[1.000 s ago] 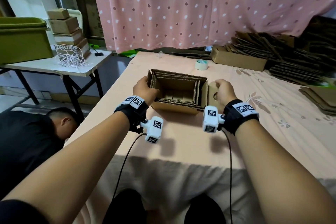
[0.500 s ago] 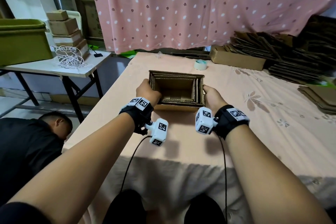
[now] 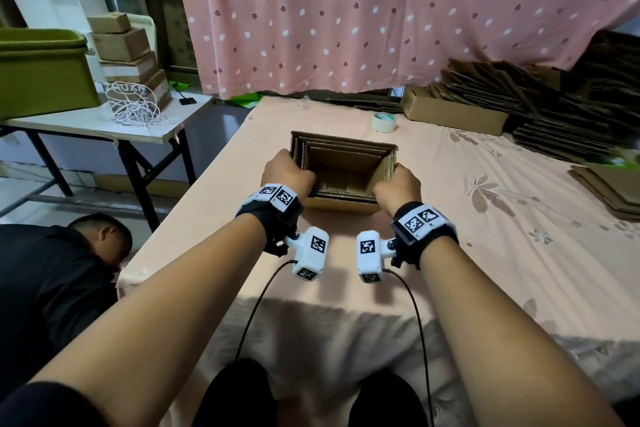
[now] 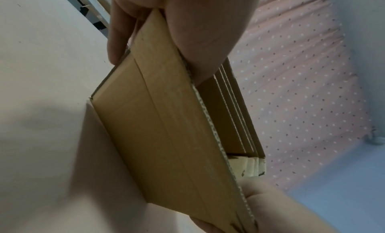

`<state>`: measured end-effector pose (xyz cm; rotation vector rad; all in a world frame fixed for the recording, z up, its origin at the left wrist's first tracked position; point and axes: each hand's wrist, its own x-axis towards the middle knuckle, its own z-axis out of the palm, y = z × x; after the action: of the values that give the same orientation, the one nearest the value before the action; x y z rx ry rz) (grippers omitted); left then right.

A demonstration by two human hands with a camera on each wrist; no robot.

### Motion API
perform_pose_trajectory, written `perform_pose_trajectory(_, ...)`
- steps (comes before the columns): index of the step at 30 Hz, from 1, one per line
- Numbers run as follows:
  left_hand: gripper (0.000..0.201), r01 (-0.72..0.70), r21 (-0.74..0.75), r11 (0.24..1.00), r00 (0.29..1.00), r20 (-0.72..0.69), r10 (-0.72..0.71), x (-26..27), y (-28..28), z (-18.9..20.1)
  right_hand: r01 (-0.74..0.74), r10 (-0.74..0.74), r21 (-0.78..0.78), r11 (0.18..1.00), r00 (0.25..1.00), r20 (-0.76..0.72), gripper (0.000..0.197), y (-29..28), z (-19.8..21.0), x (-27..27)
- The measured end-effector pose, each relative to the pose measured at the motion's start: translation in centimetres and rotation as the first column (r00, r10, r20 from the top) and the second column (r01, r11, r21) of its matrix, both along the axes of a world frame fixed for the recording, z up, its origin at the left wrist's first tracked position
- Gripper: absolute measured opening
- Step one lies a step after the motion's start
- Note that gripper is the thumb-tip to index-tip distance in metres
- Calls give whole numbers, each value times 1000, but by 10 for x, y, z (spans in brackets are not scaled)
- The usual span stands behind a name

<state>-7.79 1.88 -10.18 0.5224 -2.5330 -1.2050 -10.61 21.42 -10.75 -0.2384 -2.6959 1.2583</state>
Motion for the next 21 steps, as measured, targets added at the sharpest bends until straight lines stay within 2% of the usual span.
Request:
perform_pose_trajectory(7, 43, -6, -61, 998, 1000, 2, 6, 0, 3, -5, 43, -43, -6, 999, 999, -14, 29, 0, -1, 4)
perform_pose_trajectory(14, 34, 3, -73, 997, 1000, -8, -4, -8, -2, -9, 41, -40, -28, 999, 999, 15, 27, 1, -4, 4)
perform_pose_trajectory(21, 33, 32, -101, 994, 998, -48, -37, -5, -1, -22, 73, -73, -17, 997, 997, -33, 38, -13, -15, 6)
